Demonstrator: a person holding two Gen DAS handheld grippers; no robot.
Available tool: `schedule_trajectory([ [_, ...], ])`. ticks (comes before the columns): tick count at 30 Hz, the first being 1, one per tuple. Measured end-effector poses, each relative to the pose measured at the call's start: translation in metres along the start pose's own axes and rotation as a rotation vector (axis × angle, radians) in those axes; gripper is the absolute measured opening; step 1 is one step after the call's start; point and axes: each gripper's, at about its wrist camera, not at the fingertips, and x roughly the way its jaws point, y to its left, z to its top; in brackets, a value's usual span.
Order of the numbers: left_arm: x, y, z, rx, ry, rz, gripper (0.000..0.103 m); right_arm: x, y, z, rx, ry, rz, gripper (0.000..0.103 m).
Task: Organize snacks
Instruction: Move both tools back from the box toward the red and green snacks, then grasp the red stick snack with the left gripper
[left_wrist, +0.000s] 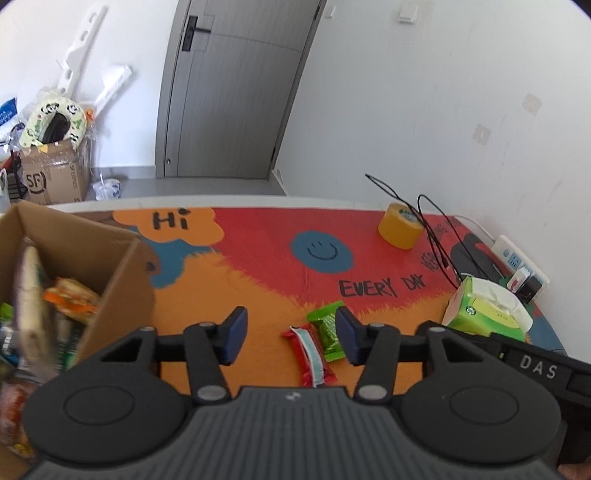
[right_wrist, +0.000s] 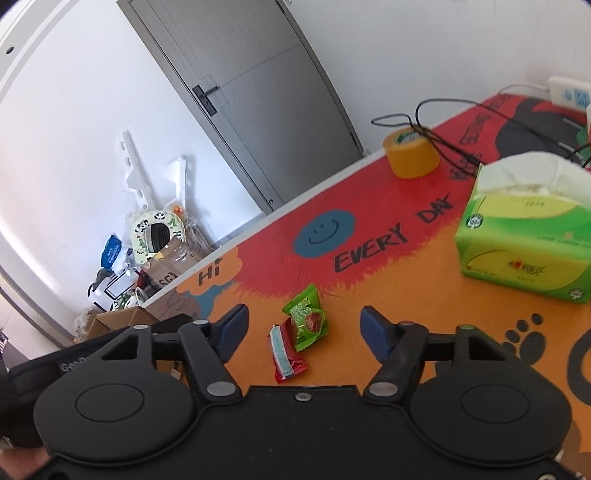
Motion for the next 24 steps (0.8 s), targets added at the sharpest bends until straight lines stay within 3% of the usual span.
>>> schedule_trajectory([
  [4,0.022,-0.008,-0.003,-0.001,0.032,0.006,0.043,0.016,-0.008,0.001,0.033,0.025,0.011,0.057],
  [24,0.100,-0.019,-0.021,-0.016,0.152,0.031,0.028,0.069,-0.036,-0.001,0.137,0.106,0.034,0.052],
])
